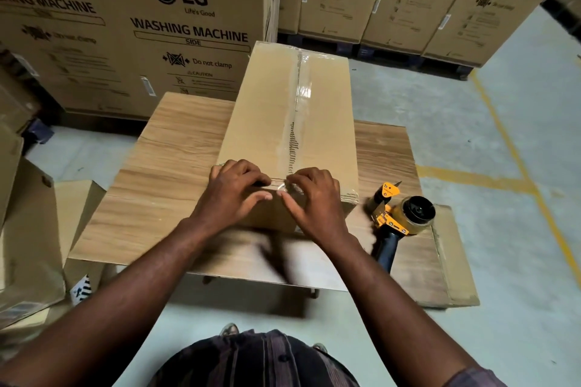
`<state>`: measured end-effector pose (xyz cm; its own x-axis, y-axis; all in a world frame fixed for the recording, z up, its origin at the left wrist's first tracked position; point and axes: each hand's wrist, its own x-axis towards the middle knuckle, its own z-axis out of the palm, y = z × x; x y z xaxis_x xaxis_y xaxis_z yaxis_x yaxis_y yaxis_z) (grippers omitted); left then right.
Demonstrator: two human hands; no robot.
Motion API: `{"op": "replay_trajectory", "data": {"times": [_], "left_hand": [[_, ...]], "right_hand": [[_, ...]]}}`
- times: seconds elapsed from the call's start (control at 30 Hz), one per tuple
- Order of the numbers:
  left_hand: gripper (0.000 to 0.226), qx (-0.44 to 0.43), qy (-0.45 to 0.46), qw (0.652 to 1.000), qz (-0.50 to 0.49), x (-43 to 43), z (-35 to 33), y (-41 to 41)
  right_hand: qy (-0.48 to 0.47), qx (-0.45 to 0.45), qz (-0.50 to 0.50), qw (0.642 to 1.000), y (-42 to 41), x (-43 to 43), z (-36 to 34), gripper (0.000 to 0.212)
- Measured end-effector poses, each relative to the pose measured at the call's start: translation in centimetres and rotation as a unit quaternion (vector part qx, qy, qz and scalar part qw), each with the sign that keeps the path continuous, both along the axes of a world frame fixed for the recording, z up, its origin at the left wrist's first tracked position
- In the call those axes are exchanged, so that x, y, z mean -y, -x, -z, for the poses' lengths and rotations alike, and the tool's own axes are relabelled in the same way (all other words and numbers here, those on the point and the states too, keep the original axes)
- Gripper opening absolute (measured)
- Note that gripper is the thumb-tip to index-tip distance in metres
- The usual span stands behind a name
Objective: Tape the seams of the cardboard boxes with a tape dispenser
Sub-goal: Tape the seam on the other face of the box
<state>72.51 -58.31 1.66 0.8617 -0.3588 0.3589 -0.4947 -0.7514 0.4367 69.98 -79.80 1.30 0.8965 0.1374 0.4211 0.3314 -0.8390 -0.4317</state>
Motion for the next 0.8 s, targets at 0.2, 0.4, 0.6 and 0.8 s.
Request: {"op": "replay_trajectory", "data": {"times": [0.2,0.4,0.6,0.8], "left_hand": [[0.034,-0.020,-0.012,1.000,-0.008,-3.0,0.0,-0.5],[0.021,-0.010,0.068,0.997,0.032,-4.8,-0.6,-1.4],[0.026,-0.053,0.128,0.990,0.009,-6.3,0.0,-1.9],[0.057,-0.186,0.336,0.914,-0.128,-5.9,1.0,-1.0]], "right_hand": [[0.001,0.014,0.010,1.000,-0.2,-0.6,0.9,0.019],[0.009,0.008,0.027,1.000,-0.3,-2.6,0.2,0.024],[0.002,-0.017,0.022,1.000,-1.6,-5.7,0.3,0.019],[-0.006,-0.029,0.043,0.999,-1.5,-6.5,-0.1,0.024]]}}
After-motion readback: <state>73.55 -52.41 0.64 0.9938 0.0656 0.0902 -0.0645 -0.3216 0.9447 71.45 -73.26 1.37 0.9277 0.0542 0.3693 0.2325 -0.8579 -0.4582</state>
